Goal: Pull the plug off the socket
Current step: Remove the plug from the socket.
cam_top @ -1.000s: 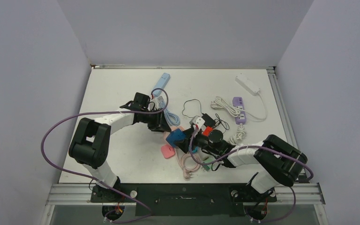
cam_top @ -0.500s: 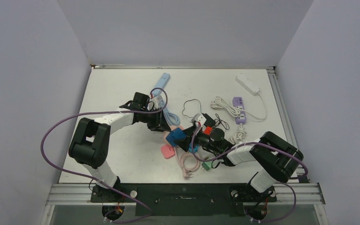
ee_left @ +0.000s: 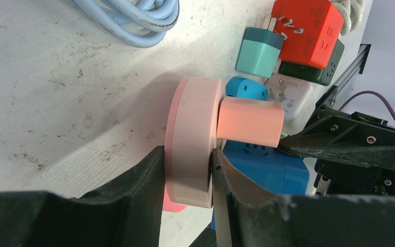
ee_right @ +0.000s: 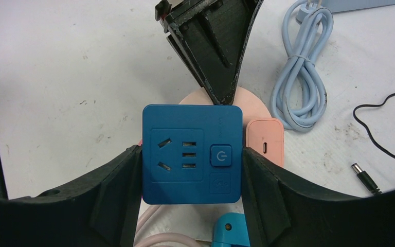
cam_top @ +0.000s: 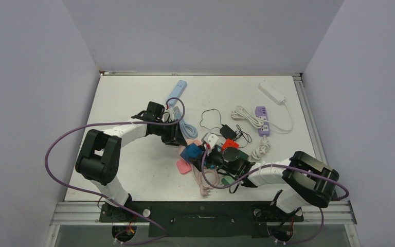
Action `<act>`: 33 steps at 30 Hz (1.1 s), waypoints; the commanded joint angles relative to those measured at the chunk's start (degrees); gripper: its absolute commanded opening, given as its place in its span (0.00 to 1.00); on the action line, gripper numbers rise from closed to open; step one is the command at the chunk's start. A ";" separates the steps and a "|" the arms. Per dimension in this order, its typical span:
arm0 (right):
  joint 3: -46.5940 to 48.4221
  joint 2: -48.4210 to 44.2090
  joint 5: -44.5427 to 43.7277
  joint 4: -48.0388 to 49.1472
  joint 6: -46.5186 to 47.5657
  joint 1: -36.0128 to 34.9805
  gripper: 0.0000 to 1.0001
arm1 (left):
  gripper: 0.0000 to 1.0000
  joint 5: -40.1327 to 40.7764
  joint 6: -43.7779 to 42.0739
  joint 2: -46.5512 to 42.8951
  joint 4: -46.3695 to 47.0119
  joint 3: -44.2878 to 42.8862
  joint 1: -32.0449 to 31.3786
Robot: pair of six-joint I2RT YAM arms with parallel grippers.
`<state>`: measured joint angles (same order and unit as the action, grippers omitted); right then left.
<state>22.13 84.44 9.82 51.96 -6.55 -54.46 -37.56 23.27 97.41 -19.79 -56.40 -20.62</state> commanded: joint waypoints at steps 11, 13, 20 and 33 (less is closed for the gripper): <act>1.29 -2.61 2.55 4.71 -1.77 1.88 0.05 | 0.00 5.44 -3.09 1.09 -0.32 -1.08 -0.02; 0.41 -2.13 6.72 7.86 -4.96 4.67 0.05 | 0.00 4.78 -3.20 0.83 0.15 -1.08 -0.17; -0.98 1.16 14.37 15.80 -12.89 10.77 0.05 | 0.00 4.20 -3.78 -0.44 0.97 -0.80 -0.86; -0.78 1.69 15.24 15.69 -12.86 11.94 0.05 | 0.00 4.19 -3.58 -0.15 0.75 -1.00 -0.92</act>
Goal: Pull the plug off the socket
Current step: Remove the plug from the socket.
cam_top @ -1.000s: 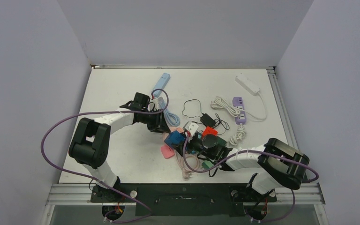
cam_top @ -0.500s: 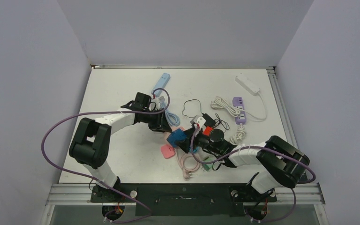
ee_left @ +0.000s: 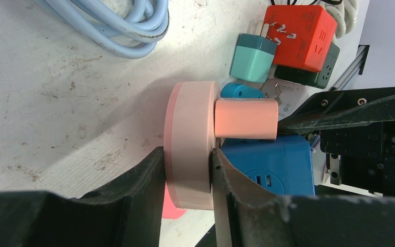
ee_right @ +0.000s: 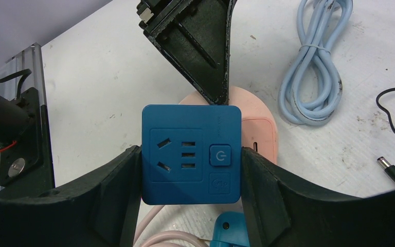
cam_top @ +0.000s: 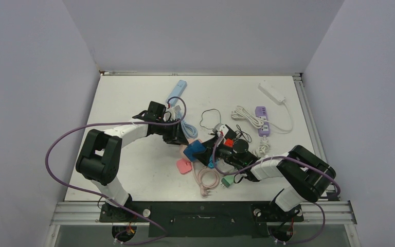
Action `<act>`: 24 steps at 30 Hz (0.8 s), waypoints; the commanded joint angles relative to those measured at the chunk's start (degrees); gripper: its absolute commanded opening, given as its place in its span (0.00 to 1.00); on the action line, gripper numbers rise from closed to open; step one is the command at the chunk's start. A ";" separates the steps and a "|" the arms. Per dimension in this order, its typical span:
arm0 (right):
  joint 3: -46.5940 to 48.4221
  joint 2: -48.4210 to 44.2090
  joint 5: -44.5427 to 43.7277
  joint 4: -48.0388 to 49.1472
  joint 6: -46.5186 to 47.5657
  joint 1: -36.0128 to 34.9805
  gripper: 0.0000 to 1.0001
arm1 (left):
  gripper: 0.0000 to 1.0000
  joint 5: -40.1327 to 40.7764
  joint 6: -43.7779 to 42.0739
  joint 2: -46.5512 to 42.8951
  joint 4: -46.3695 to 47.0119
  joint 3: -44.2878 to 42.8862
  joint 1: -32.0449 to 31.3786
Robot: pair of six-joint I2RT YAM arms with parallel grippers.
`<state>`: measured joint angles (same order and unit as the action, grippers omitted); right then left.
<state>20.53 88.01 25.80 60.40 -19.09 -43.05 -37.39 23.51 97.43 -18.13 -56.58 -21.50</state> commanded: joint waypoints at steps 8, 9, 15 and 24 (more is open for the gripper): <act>1.69 -6.54 -7.93 -0.61 7.32 -4.61 0.05 | 0.00 5.61 -3.86 0.04 -2.07 -1.25 0.54; 1.51 -7.32 -8.70 -1.09 7.86 -5.08 0.05 | 0.00 5.70 -3.85 0.02 -2.06 -1.20 0.65; -1.58 -13.07 -11.00 0.39 9.07 -5.55 0.05 | 0.00 6.23 -3.82 0.17 -2.12 -1.11 1.41; -2.96 -18.10 -19.81 -3.95 9.32 -2.39 0.05 | 0.00 0.67 -3.12 -6.09 4.10 0.73 3.07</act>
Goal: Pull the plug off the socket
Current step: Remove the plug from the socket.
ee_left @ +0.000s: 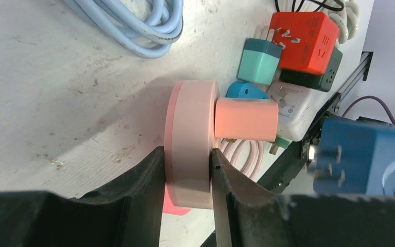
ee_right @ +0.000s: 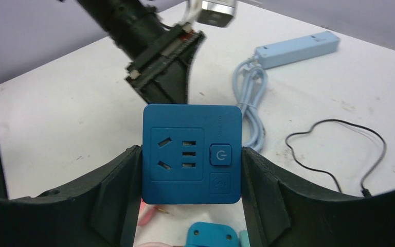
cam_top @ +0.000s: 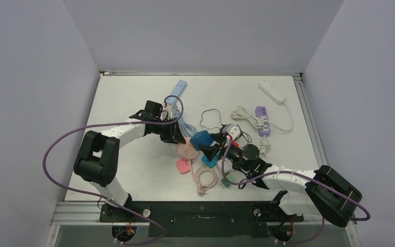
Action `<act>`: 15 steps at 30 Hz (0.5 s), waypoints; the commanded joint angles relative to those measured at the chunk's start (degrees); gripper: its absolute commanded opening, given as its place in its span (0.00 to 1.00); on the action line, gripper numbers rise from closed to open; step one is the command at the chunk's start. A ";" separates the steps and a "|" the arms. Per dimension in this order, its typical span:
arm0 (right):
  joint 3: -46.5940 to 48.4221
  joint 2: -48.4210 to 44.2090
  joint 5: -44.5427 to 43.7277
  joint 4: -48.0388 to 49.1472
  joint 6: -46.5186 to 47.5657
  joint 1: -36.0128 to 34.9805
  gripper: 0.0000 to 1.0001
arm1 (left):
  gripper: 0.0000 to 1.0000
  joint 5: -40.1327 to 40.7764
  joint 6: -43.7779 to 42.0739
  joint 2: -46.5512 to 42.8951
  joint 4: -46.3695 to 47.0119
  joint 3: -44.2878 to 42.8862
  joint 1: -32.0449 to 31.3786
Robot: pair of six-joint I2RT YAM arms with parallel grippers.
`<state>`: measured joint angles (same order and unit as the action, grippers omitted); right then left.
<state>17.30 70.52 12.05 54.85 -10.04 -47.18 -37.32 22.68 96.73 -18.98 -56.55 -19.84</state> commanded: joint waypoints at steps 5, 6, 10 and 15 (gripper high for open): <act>0.73 2.61 -10.47 0.84 -1.28 2.77 0.05 | 0.00 -1.23 -2.11 -10.24 8.20 2.31 1.62; 1.05 3.46 -10.36 0.57 -1.67 3.05 0.05 | 0.00 -1.47 -2.11 -10.65 8.40 2.40 1.70; 3.62 7.63 -6.92 -0.94 -1.40 3.38 0.05 | 0.00 -1.88 -2.02 -11.52 8.87 2.52 1.99; 6.72 13.15 -4.44 -3.12 -1.92 3.42 0.05 | 0.00 1.71 -2.71 -12.25 7.23 2.35 1.99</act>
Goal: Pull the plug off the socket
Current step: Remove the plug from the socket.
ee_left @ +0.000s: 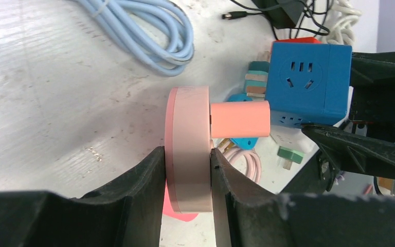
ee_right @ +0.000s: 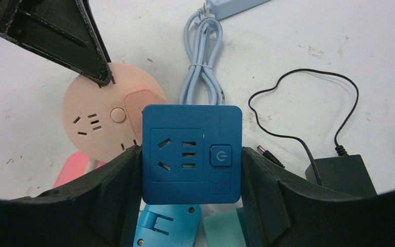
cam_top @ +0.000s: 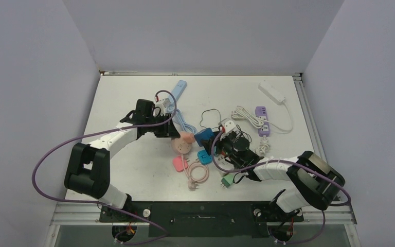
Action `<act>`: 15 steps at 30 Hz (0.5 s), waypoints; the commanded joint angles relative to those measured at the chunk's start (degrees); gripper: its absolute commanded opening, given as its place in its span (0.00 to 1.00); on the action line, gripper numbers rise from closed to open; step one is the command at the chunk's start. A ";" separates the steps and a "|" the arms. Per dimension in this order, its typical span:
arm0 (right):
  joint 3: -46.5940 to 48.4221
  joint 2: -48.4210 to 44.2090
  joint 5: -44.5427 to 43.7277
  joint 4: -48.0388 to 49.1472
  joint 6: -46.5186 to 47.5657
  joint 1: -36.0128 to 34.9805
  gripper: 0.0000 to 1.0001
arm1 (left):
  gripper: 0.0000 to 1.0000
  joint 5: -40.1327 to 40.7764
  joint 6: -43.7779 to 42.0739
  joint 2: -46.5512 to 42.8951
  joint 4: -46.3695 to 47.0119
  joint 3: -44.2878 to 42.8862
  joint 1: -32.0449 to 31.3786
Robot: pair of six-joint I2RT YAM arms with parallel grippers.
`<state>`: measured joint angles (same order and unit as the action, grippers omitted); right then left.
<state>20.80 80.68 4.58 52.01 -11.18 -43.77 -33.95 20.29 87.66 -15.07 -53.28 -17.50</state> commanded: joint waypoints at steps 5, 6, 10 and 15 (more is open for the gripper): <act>3.33 3.98 0.02 -0.71 -1.90 0.27 0.06 | 0.00 2.06 -0.83 -2.74 0.66 -1.73 -0.26; 3.29 3.99 -1.73 -1.29 -2.66 0.48 0.07 | 0.00 2.36 -0.67 -3.00 0.94 -1.59 -0.26; 2.61 3.78 -3.90 -1.94 -5.06 2.71 0.09 | 0.00 4.48 -0.50 -4.09 0.65 -1.18 0.43; 5.38 6.25 -2.80 -5.84 -6.35 4.03 0.09 | 0.00 2.00 -0.01 -4.48 2.54 -0.64 0.71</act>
<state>22.52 84.84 2.26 46.94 -15.11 -40.80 -29.58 20.29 85.82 -16.40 -53.12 -17.23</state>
